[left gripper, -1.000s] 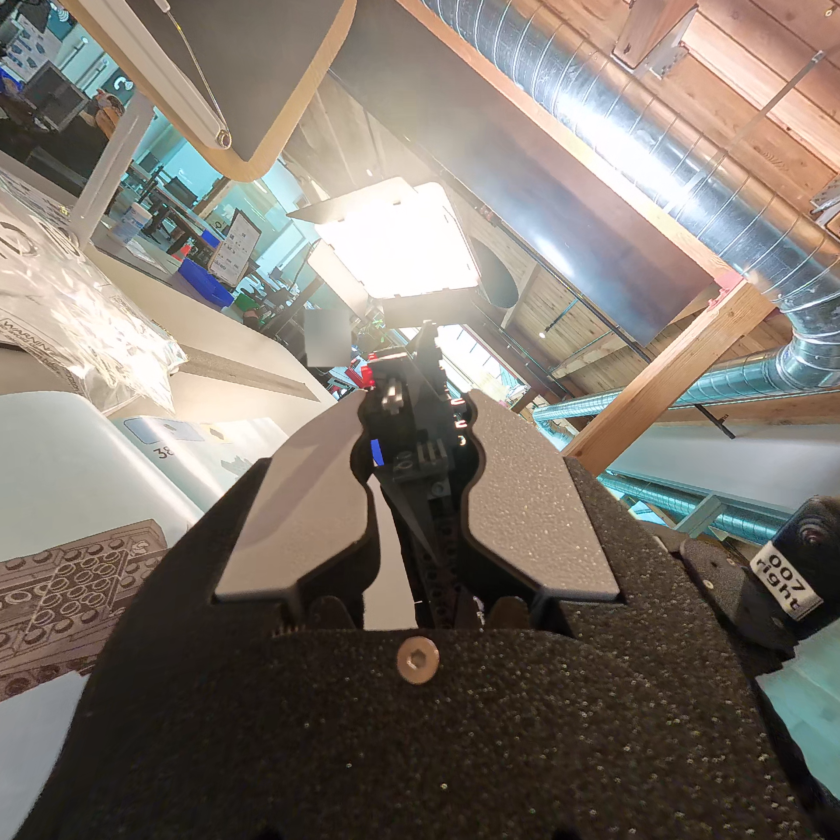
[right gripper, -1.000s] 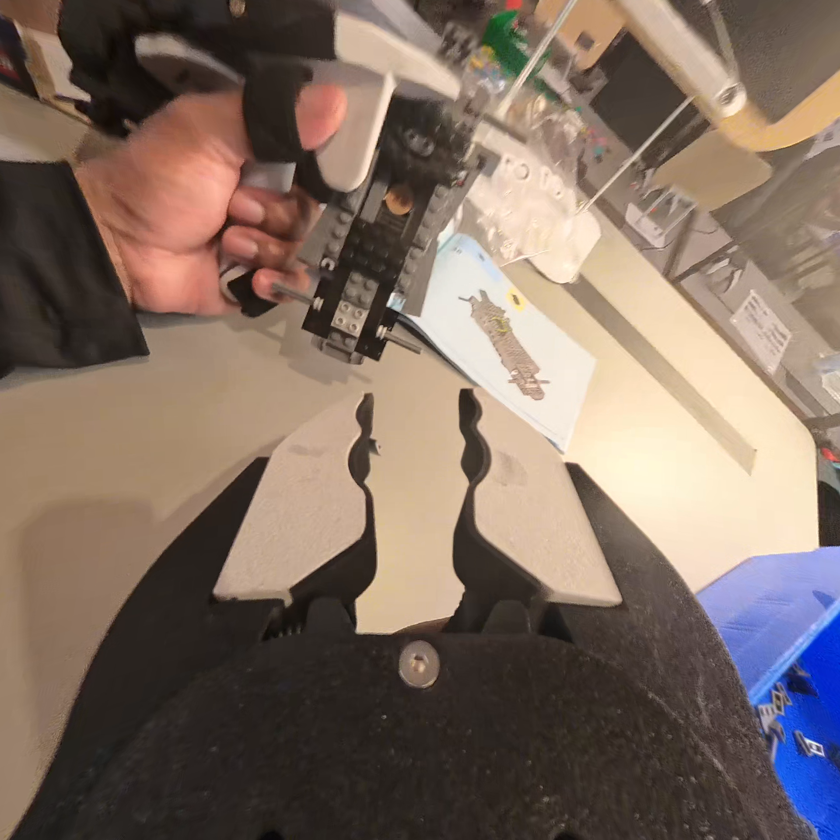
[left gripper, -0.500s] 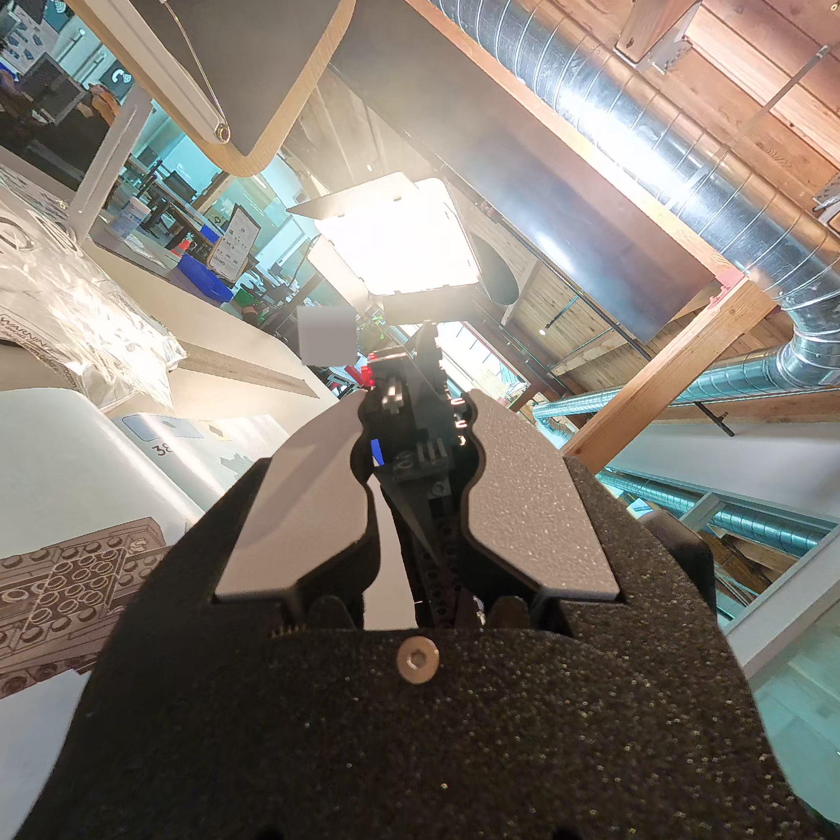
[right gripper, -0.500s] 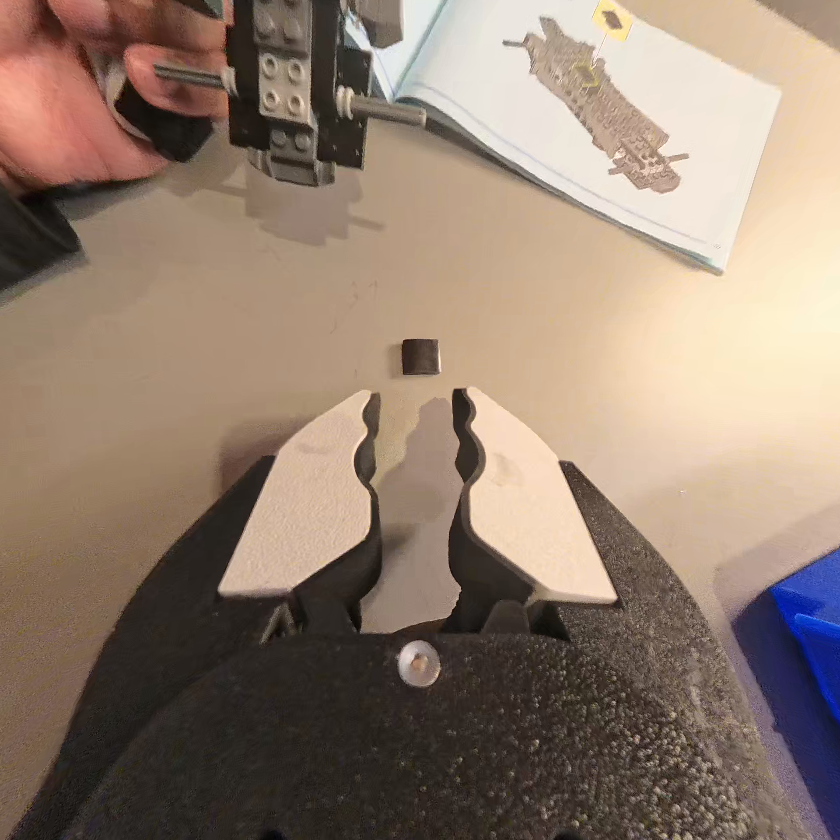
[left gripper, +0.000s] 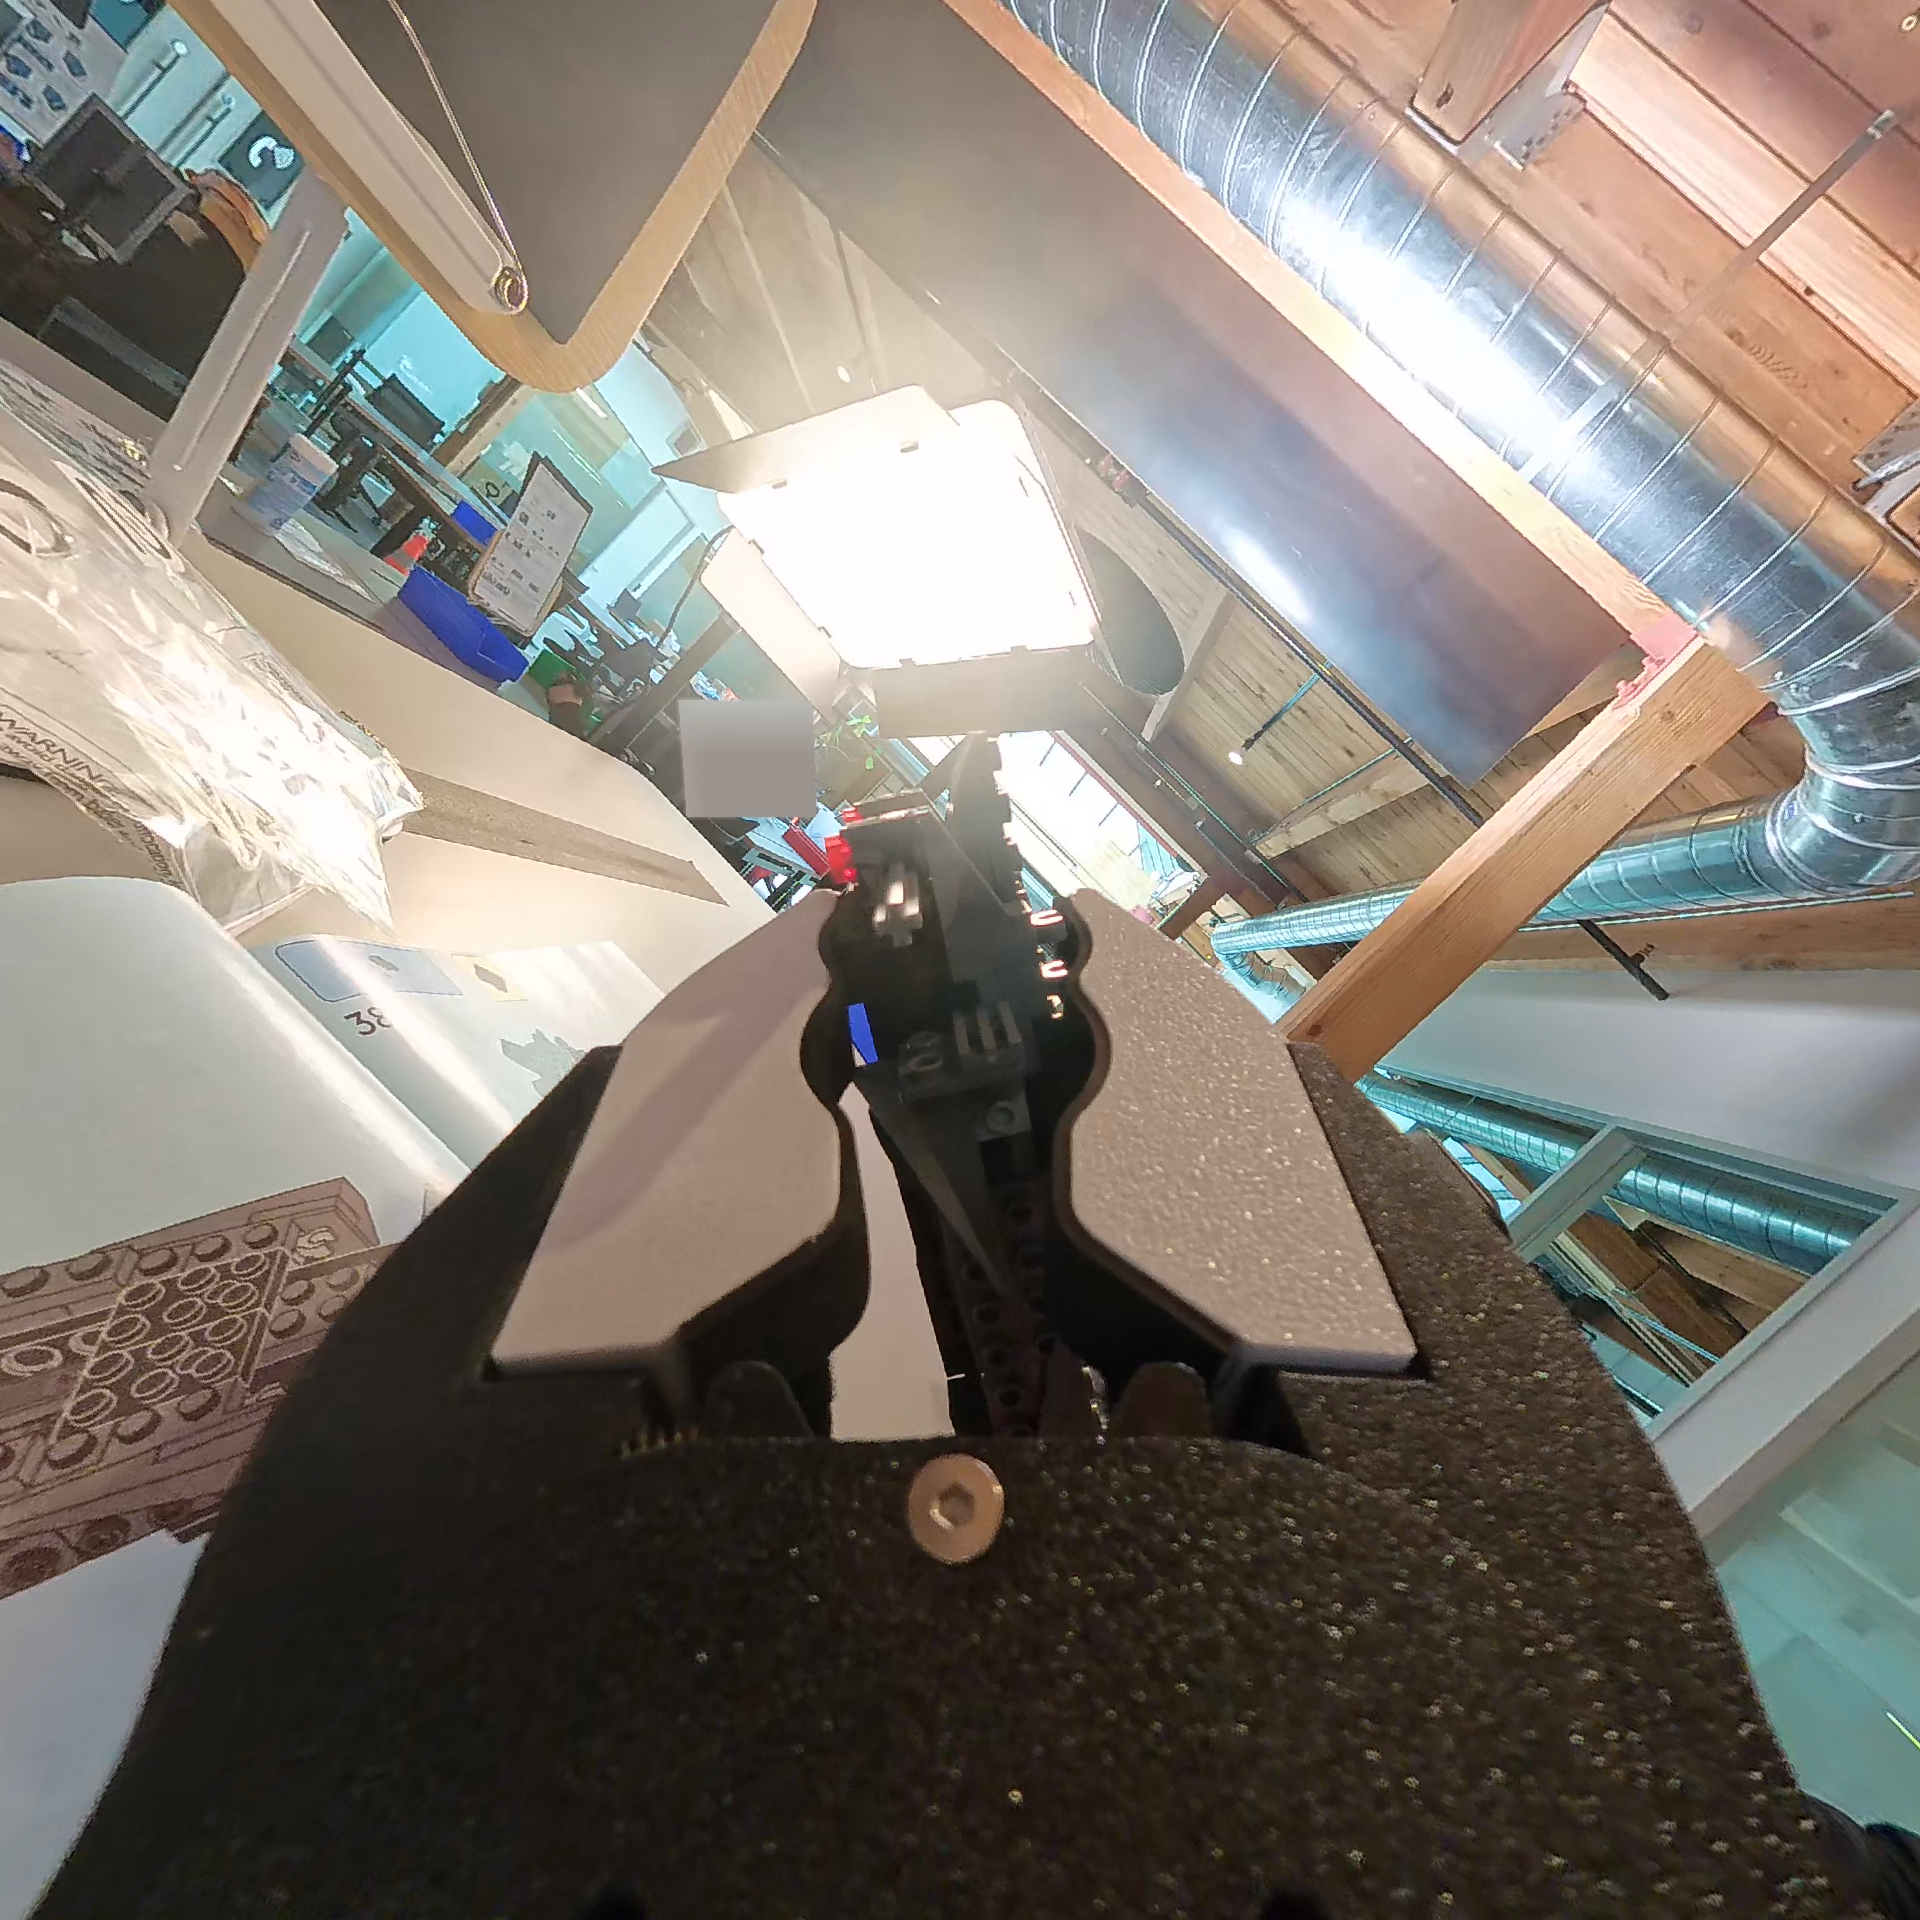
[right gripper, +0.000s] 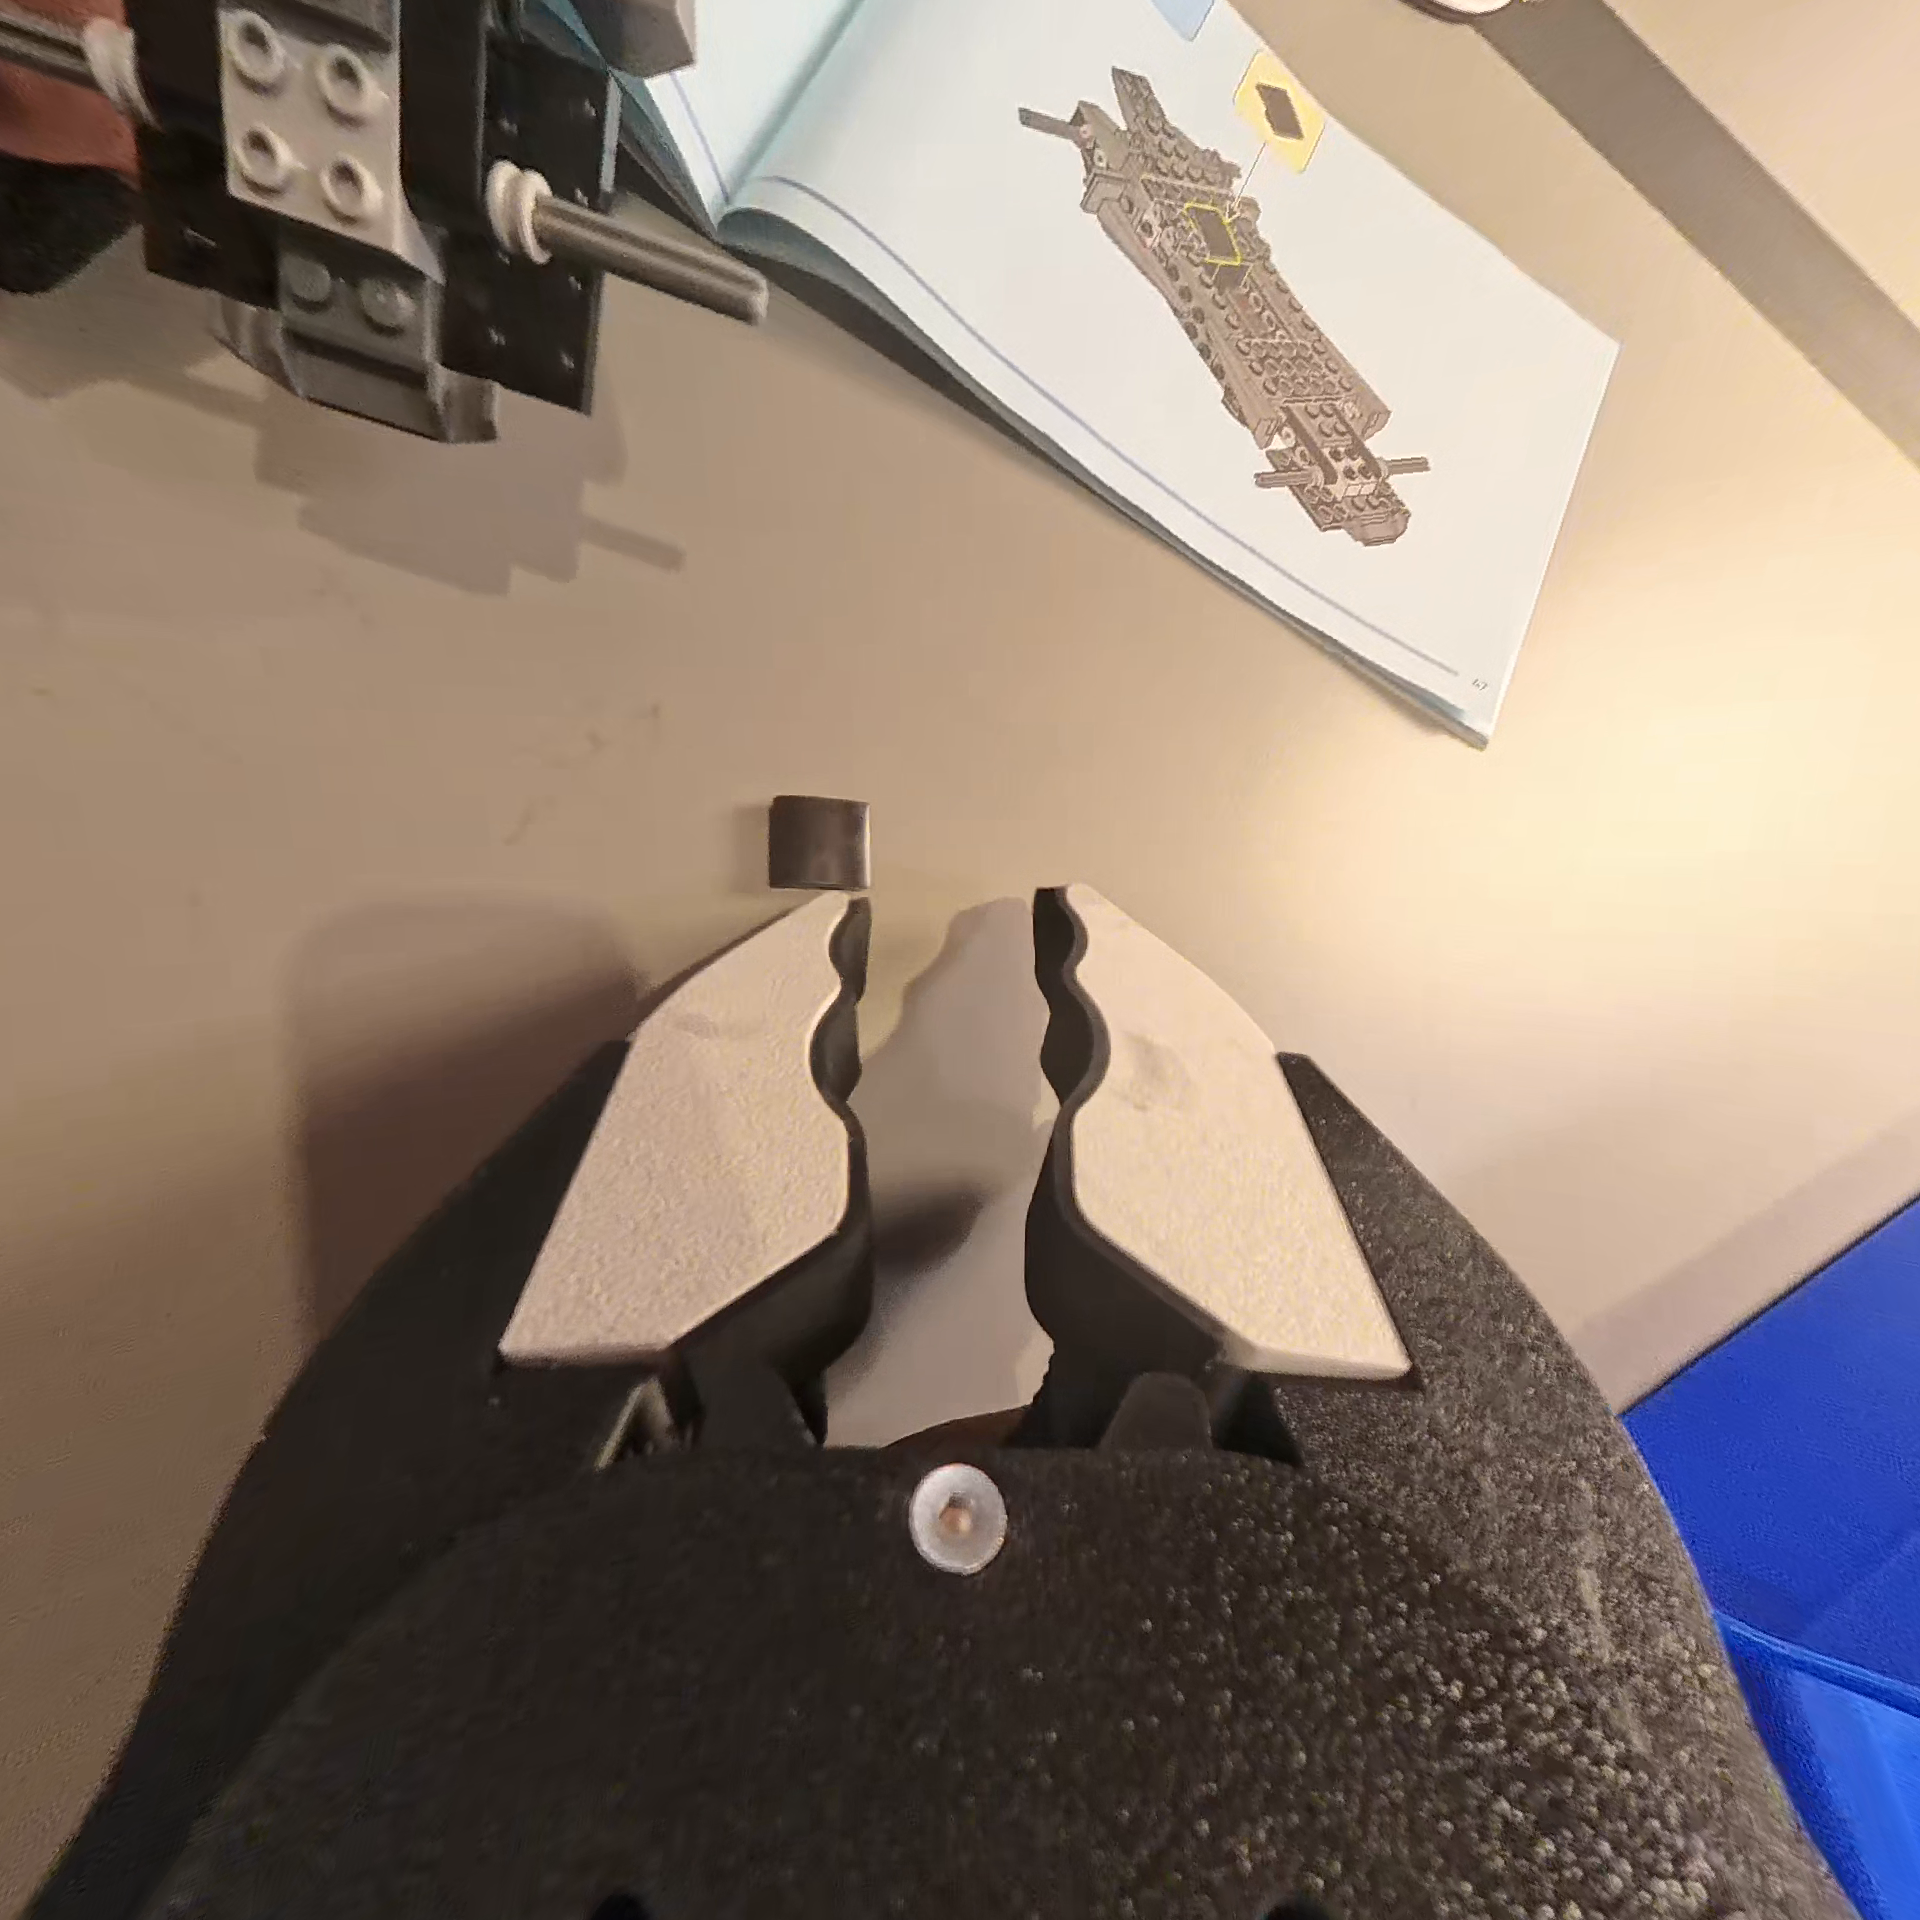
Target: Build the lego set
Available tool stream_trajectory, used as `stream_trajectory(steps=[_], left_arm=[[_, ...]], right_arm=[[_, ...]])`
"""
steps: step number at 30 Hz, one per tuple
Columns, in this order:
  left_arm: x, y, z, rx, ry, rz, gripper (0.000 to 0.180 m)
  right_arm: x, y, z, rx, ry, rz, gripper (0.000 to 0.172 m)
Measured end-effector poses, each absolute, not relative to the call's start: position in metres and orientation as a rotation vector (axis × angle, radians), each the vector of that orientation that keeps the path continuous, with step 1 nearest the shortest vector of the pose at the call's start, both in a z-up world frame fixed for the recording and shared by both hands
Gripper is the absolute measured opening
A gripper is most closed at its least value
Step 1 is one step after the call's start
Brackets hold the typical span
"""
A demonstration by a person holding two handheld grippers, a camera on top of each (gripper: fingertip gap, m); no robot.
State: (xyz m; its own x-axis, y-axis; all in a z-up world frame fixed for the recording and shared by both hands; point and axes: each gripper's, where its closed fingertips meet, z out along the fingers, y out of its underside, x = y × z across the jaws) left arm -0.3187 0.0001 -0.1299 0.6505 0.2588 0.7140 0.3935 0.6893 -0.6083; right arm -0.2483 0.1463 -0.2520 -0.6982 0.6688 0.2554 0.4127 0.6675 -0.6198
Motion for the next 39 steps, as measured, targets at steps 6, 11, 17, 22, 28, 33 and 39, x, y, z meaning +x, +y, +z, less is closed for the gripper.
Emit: stream_trajectory(steps=[6, 11, 17, 22, 28, 33, 39], left_arm=[[-0.319, 0.001, -0.13, -0.844, -0.886, -0.086, 0.036], [-0.319, 0.001, -0.13, -0.839, -0.889, -0.091, 0.036], [-0.32, 0.001, -0.131, -0.838, -0.893, -0.097, 0.036], [-0.32, 0.002, -0.131, -0.842, -0.893, -0.095, 0.036], [-0.321, 0.001, -0.131, -0.833, -0.896, -0.1, 0.036], [-0.321, 0.002, -0.131, -0.842, -0.895, -0.098, 0.036], [-0.323, 0.001, -0.132, -0.832, -0.899, -0.105, 0.036]], right_arm=[[-0.249, 0.131, -0.252, -0.776, -2.423, 0.746, 0.032], [-0.254, 0.125, -0.25, -0.68, -2.397, 0.711, 0.033], [-0.264, 0.127, -0.247, -0.705, -2.398, 0.797, 0.034], [-0.275, 0.132, -0.249, -0.732, -2.379, 0.777, 0.036], [-0.256, 0.116, -0.246, -0.822, -2.431, 0.886, 0.036], [-0.268, 0.116, -0.252, -0.803, -2.416, 0.832, 0.037], [-0.283, 0.145, -0.252, -0.923, -2.339, 0.781, 0.034]])
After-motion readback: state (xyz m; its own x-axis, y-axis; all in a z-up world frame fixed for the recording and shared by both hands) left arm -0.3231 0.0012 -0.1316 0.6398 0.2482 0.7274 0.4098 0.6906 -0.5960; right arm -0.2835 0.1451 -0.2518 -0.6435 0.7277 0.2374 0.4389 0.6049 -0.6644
